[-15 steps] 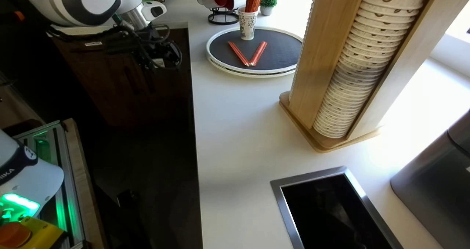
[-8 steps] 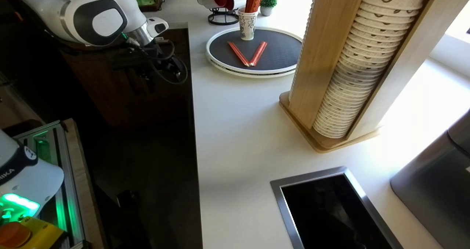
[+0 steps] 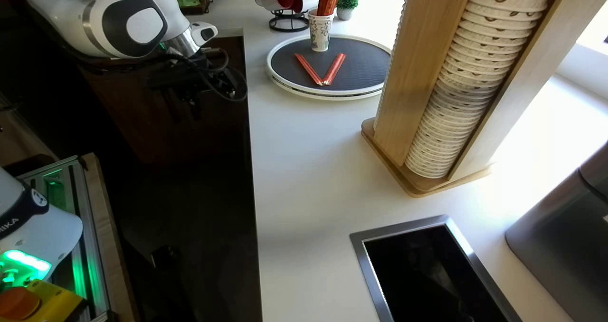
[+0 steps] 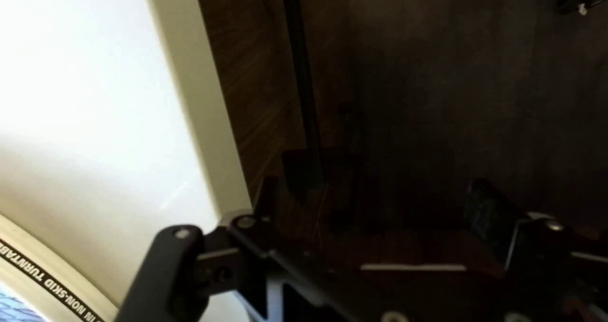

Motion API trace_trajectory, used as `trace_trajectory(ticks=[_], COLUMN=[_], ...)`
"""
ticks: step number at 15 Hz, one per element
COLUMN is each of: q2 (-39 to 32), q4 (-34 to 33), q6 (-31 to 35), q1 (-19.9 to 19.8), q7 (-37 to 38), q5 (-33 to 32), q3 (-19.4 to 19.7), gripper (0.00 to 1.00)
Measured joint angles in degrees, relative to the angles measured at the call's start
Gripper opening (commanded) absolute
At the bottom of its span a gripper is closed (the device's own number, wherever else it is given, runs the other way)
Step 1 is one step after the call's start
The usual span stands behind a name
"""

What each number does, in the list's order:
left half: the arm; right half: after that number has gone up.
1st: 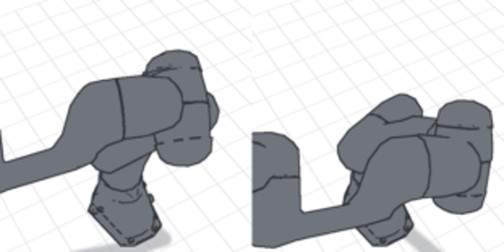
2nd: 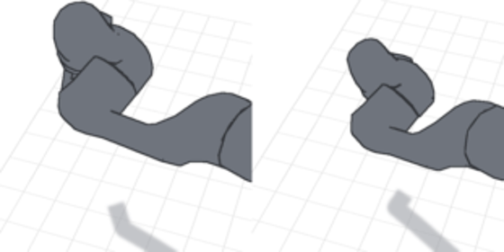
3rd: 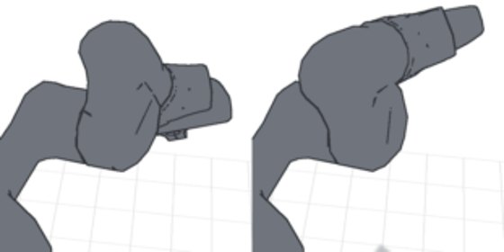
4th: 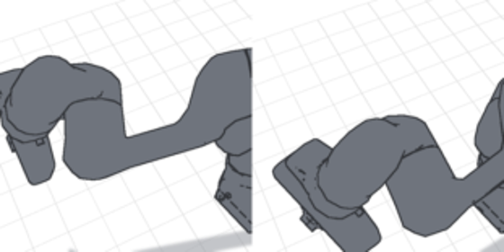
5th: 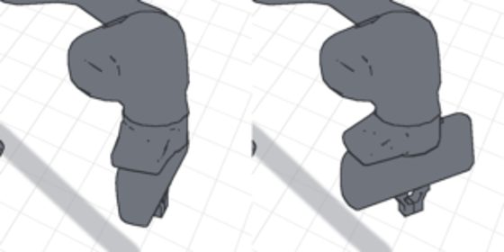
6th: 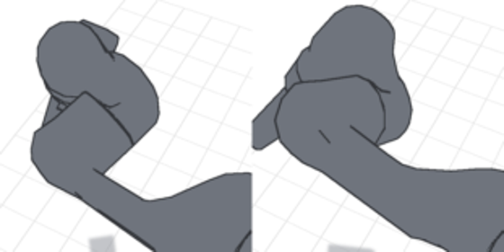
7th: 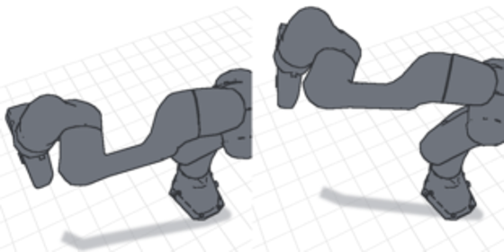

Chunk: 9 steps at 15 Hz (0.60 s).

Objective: Open the drawer

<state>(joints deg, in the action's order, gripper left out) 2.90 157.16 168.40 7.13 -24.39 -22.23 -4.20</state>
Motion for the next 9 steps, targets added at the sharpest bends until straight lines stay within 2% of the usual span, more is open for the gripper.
trace_trajectory(ticks=[5, 9], q2=[-4.1, -7.5], q4=[-0.2, -2.1], q6=[0.0, 0.2], q1=[-2.3, -2.3], q7=[8.6, 19.8], q5=[-15.0, -29.3], q3=[0.4, 2.3], gripper=[1.0, 1.0])
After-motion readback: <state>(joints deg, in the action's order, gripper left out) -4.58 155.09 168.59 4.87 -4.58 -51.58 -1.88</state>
